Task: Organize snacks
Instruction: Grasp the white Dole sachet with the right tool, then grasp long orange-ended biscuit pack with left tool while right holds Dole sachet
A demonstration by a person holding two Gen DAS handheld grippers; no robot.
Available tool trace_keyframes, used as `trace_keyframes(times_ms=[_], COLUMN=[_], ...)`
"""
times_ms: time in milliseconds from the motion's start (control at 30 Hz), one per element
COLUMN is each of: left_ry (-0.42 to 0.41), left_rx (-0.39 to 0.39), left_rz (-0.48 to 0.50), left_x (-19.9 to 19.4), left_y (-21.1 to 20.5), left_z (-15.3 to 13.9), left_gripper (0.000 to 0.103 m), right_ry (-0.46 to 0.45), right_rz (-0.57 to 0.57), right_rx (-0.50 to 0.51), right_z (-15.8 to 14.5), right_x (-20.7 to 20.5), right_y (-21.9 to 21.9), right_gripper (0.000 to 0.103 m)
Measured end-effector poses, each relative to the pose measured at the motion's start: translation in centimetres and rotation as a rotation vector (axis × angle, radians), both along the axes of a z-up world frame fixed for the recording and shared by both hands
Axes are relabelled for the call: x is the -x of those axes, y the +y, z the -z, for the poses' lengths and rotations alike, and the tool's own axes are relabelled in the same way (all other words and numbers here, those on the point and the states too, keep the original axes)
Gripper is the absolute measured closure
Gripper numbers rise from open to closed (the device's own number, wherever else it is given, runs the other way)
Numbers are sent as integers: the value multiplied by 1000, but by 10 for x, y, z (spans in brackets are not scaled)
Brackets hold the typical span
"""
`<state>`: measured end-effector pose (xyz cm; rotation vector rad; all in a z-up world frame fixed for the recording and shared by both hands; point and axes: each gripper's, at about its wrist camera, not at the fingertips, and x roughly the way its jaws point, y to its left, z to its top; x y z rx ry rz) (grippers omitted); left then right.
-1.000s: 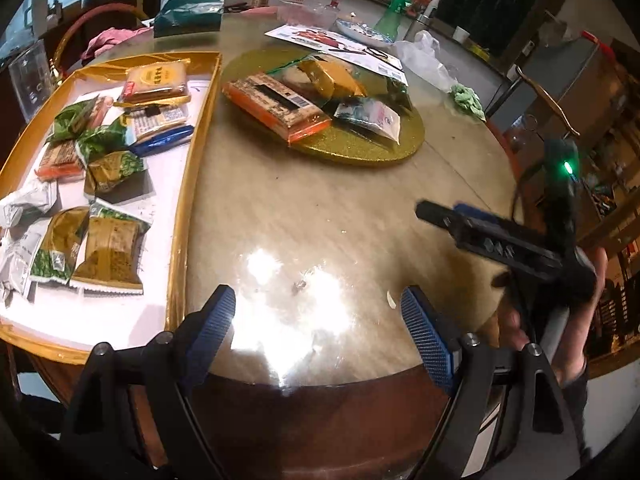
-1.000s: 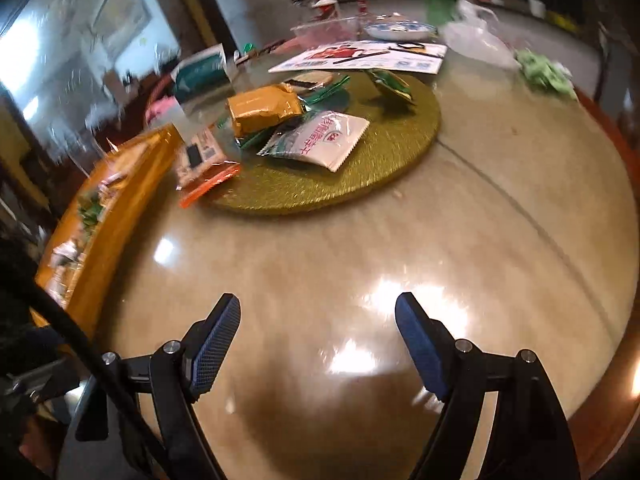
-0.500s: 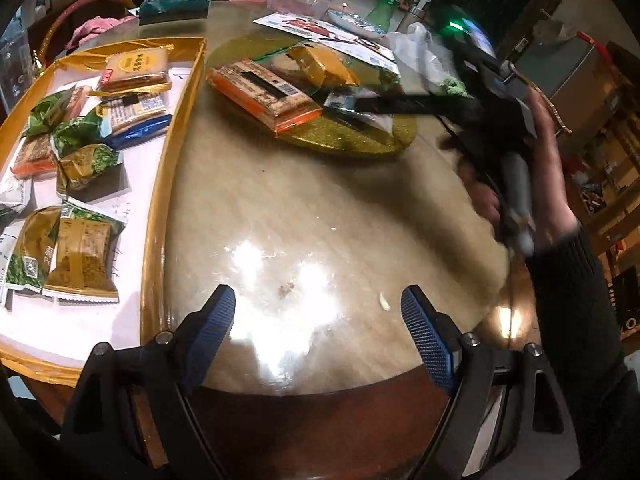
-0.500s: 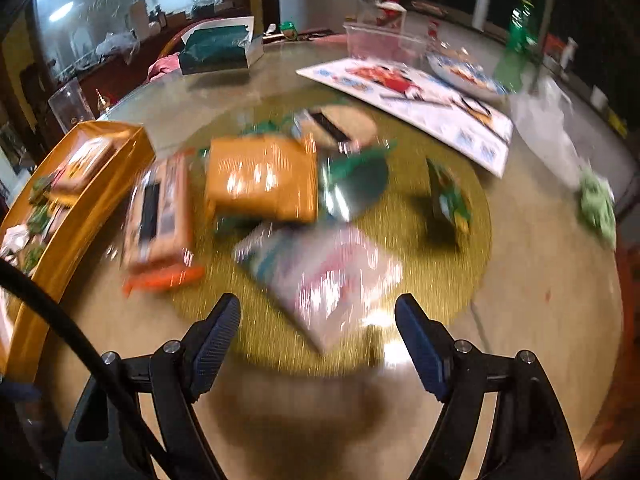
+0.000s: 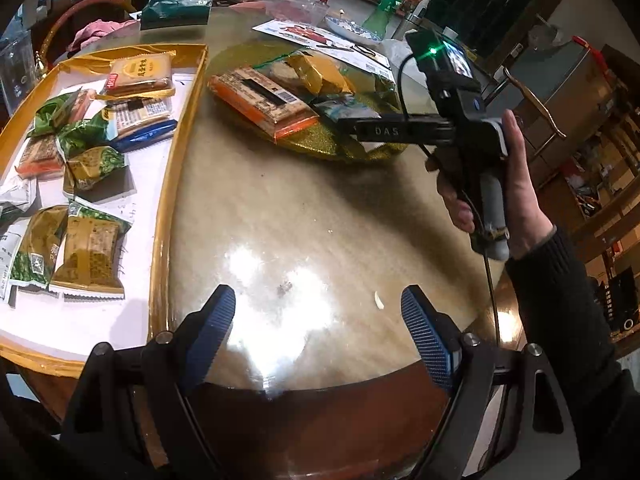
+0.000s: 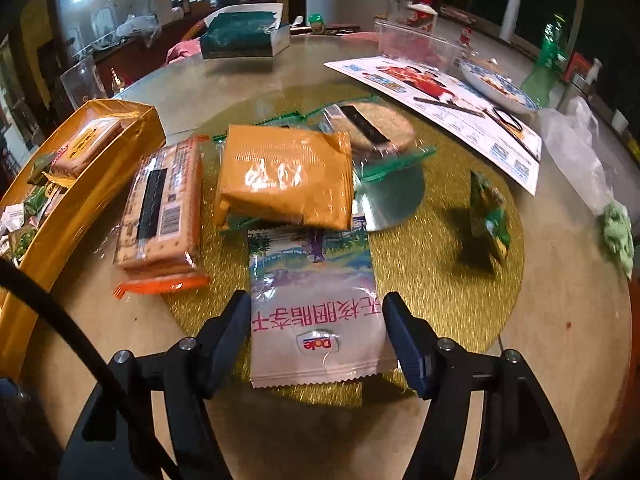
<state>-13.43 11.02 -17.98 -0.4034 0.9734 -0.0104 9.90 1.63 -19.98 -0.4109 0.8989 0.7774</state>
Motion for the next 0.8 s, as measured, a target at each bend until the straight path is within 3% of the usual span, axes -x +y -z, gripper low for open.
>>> trace_keyframes(times_ms=[167, 300, 467, 667, 800], left_ry=[5, 27, 42, 78, 104], left_rx=[3, -9, -19, 7, -60], left_rz=[-26, -36, -59, -210, -326], left_x=[0, -9, -27, -80, -125], left_y=[1, -5, -12, 8, 23], left_z=[0, 1, -2, -9, -8], left_gripper=[18, 18, 18, 18, 18], right_ry=[36, 71, 18, -25, -15], right_rz=[101, 247, 356, 474, 510], right_rx=[-18, -36, -105, -111, -137], right_z=[2, 2, 3, 5, 6], right_x=[15, 59, 113, 109, 101], right_y=[-31, -70, -101, -123, -127], right_gripper=[39, 39, 39, 39, 39])
